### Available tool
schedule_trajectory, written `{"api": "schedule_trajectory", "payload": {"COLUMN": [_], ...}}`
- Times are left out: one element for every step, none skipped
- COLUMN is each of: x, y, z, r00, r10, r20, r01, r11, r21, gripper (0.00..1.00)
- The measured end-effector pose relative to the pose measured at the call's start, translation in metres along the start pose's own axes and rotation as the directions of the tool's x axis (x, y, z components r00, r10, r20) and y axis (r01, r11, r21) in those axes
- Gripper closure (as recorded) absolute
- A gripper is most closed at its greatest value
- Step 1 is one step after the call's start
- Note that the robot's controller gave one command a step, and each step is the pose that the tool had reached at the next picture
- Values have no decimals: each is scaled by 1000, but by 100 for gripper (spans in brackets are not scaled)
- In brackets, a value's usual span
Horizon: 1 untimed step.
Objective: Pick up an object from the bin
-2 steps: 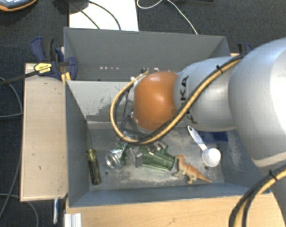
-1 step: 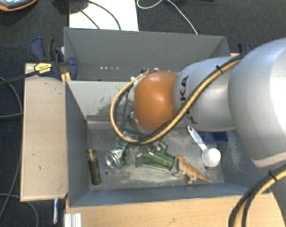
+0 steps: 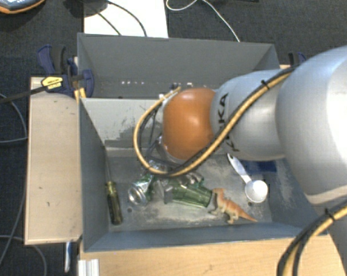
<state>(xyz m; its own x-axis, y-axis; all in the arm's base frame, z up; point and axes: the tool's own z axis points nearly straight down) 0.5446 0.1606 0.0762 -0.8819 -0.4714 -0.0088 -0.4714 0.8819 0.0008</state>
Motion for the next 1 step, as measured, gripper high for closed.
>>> {"api": "schedule_trajectory", "payload": {"x": [2], "y": [0], "z": [-4], "r00": [1000], "r10": [-6], "r20": [0], "r01": [6], "r11": [1000], "r21": [-2], "gripper": [100]}}
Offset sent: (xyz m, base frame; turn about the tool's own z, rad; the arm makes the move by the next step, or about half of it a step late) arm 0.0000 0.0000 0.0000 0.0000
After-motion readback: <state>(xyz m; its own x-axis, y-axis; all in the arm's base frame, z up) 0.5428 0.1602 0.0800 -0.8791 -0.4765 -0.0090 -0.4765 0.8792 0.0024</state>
